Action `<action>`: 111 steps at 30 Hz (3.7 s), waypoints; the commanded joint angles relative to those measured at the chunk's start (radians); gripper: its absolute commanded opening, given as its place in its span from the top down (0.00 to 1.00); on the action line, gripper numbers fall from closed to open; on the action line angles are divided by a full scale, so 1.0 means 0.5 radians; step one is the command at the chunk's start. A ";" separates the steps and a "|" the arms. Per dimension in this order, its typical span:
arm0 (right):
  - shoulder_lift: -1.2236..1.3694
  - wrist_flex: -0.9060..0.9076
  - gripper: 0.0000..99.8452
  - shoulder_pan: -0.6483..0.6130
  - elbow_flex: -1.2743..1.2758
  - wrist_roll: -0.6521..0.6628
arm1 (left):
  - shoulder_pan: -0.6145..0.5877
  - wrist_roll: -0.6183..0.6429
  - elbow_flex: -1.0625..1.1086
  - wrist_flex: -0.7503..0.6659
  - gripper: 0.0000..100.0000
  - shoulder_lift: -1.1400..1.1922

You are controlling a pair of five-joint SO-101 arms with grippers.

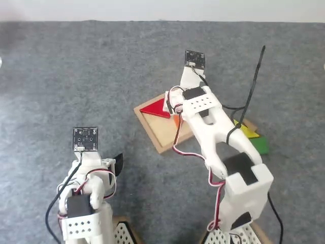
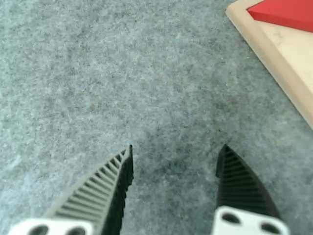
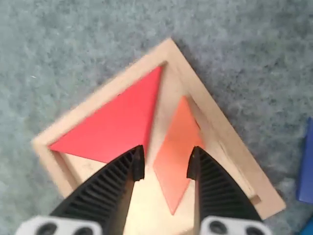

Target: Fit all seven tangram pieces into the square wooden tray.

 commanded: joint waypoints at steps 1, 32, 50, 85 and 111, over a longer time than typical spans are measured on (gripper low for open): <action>0.048 -0.041 0.85 -0.005 -0.126 -0.025 | -0.003 0.015 -0.044 0.009 0.73 -0.043; 0.149 0.284 0.87 0.112 -0.212 0.061 | -0.003 0.015 -0.044 0.009 0.73 -0.043; -0.137 0.336 0.99 0.029 -0.282 1.626 | -0.003 0.015 -0.044 0.009 0.73 -0.043; -0.130 0.631 0.99 -0.026 -0.365 5.472 | -0.003 0.015 -0.044 0.009 0.73 -0.043; 0.582 0.671 0.99 -0.002 -1.019 5.616 | -0.003 0.015 -0.044 0.009 0.73 -0.043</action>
